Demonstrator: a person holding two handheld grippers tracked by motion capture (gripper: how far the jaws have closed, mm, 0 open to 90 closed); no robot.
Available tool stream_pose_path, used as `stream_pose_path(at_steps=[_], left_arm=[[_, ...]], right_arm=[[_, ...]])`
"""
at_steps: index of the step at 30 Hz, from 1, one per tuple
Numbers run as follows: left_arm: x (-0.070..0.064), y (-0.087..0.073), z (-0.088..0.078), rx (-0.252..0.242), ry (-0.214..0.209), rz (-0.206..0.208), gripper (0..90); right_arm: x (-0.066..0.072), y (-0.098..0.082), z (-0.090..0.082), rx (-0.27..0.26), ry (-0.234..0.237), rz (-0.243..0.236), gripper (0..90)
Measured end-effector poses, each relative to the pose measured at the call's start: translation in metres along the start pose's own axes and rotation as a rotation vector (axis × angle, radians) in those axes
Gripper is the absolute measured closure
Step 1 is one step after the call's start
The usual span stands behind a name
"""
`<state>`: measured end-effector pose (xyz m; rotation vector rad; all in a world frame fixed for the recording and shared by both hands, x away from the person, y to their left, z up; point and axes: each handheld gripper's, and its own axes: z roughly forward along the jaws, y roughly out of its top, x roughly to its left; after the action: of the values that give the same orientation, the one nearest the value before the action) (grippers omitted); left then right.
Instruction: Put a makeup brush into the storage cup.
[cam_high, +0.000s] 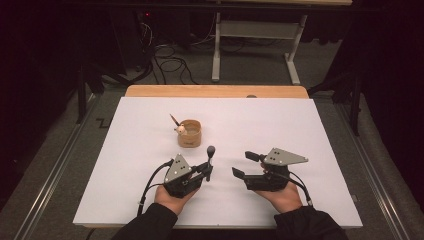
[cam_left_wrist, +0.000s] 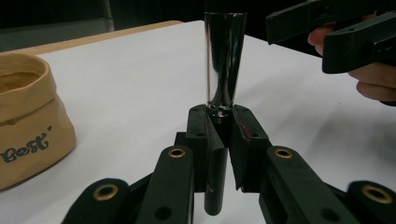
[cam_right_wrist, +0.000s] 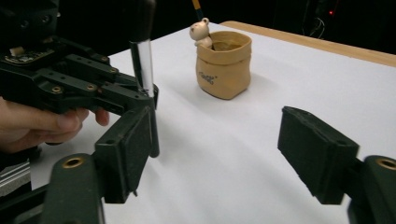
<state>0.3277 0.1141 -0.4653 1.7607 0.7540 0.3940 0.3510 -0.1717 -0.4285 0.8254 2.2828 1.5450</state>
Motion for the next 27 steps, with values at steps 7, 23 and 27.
stream_pose_path(at_steps=[7,23,27], left_arm=[[0.002,0.0,-0.002,-0.002,0.004,-0.007,78.8],[0.008,0.002,-0.008,-0.019,0.019,-0.024,78.8],[0.01,0.002,-0.009,-0.022,0.025,-0.027,78.8]], right_arm=[[-0.005,-0.002,-0.006,0.004,-0.021,0.006,17.8],[-0.02,-0.007,-0.026,0.001,-0.079,0.049,5.6],[-0.027,-0.01,-0.034,0.008,-0.12,0.046,1.7]])
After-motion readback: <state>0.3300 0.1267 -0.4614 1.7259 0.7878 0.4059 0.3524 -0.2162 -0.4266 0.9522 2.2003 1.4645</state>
